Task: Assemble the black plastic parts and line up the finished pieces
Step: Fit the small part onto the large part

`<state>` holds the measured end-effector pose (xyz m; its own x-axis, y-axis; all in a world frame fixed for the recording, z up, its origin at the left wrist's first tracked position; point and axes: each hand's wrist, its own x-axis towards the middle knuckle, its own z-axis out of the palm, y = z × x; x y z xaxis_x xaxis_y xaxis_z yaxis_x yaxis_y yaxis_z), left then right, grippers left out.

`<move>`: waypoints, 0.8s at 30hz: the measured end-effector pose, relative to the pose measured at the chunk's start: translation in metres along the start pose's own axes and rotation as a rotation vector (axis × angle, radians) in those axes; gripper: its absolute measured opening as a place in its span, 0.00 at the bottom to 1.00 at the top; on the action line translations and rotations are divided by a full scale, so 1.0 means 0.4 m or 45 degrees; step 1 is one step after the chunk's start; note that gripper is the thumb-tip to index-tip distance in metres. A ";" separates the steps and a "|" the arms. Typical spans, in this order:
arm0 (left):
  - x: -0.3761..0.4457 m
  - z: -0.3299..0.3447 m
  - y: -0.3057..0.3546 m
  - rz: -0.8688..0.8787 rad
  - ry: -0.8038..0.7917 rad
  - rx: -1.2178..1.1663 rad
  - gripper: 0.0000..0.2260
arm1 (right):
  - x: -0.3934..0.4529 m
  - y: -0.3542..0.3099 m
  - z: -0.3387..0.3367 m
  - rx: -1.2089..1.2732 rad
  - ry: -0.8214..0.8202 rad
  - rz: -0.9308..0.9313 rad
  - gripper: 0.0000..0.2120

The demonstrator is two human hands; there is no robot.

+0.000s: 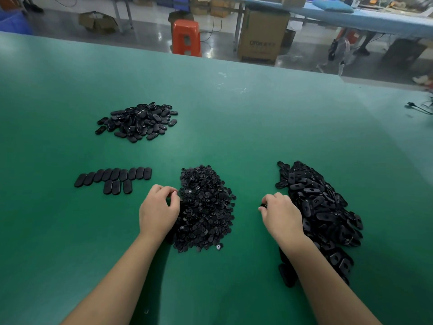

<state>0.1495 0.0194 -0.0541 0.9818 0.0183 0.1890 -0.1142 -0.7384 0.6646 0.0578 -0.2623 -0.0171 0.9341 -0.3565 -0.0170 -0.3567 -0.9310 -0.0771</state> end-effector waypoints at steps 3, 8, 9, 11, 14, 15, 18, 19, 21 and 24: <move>-0.001 0.000 0.002 -0.004 0.000 0.005 0.07 | -0.001 0.002 0.001 0.034 0.007 -0.040 0.12; -0.001 -0.004 0.007 -0.012 0.021 -0.056 0.07 | -0.011 -0.002 0.003 0.129 0.022 -0.118 0.12; 0.000 -0.004 0.007 -0.010 0.021 -0.063 0.07 | -0.012 -0.002 0.003 0.129 0.015 -0.130 0.13; 0.001 -0.005 0.007 -0.003 0.020 -0.066 0.07 | -0.013 -0.002 0.002 0.186 0.004 -0.118 0.17; 0.001 -0.006 0.007 -0.002 0.012 -0.061 0.08 | -0.010 -0.004 -0.004 0.546 0.015 0.022 0.21; 0.000 -0.005 0.006 -0.001 0.012 -0.055 0.08 | -0.008 -0.007 -0.004 0.730 0.019 0.095 0.21; -0.001 -0.005 0.007 0.004 0.011 -0.048 0.07 | -0.004 -0.033 0.001 1.253 0.017 0.293 0.18; -0.001 -0.005 0.007 0.005 0.009 -0.048 0.07 | -0.003 -0.046 0.006 1.339 0.029 0.323 0.16; -0.002 -0.006 0.008 0.013 0.003 -0.046 0.07 | -0.004 -0.073 0.020 1.475 0.043 0.362 0.14; -0.004 -0.009 0.008 0.016 -0.015 -0.030 0.07 | -0.012 -0.103 0.042 1.703 0.083 0.370 0.13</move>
<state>0.1470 0.0193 -0.0496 0.9819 0.0007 0.1892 -0.1303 -0.7227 0.6787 0.0680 -0.2210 -0.0308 0.8128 -0.5618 -0.1543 -0.2202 -0.0510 -0.9741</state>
